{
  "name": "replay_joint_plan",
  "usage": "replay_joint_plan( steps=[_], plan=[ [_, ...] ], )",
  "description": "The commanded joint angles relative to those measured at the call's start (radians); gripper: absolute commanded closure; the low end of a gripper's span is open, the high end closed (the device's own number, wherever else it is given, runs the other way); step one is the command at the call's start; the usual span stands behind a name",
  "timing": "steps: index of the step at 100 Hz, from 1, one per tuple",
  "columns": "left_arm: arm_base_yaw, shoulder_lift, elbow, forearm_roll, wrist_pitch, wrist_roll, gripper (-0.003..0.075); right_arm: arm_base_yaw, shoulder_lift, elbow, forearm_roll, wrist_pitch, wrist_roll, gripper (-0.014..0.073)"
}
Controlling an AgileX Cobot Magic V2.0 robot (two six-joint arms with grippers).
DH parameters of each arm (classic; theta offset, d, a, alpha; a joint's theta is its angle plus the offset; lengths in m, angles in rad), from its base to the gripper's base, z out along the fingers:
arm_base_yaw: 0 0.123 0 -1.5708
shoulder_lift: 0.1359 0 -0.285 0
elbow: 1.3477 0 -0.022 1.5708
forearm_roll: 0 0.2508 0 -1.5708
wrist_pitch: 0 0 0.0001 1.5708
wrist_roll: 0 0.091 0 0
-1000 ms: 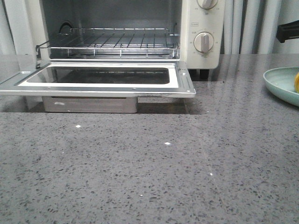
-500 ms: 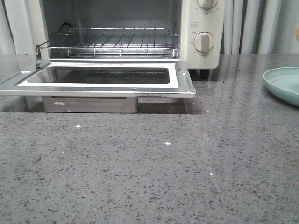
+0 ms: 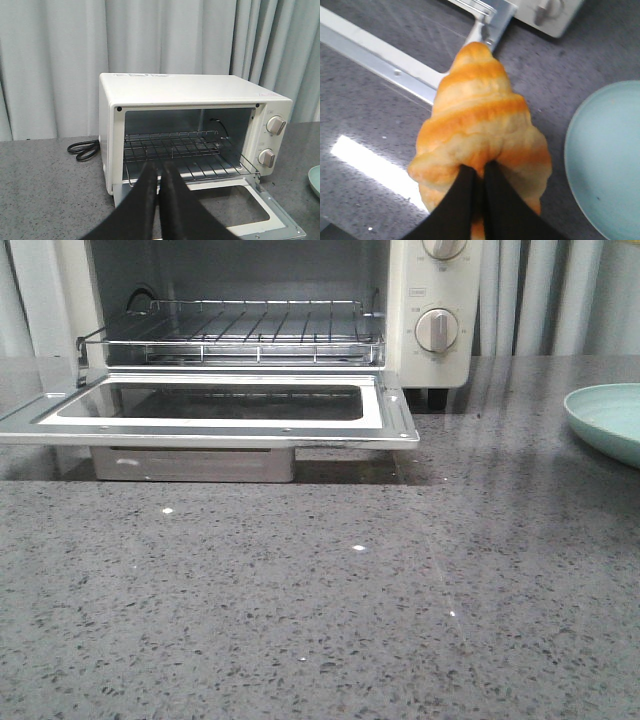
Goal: Put bread in oven
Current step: 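Carry the croissant with the right gripper into the open oven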
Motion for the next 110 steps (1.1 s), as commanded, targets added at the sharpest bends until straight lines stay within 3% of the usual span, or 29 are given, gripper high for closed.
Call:
replay_joint_plan(
  steps=[1, 20, 48, 110],
  plan=[
    [0.003, 0.006, -0.035, -0.007, -0.067, -0.006, 0.0742, 0.060, 0.017, -0.074, -0.037, -0.038, -0.007, 0.0661],
    [0.003, 0.006, -0.035, -0.008, -0.067, -0.006, 0.0742, 0.119, 0.145, -0.184, -0.101, -0.045, -0.026, 0.0661],
    [0.003, 0.006, -0.035, -0.008, -0.062, -0.006, 0.0742, 0.118, 0.351, -0.366, -0.107, -0.104, -0.102, 0.0661],
    [0.003, 0.006, -0.035, -0.024, -0.060, -0.006, 0.0742, 0.118, 0.699, -0.716, -0.307, -0.201, -0.148, 0.0661]
  ],
)
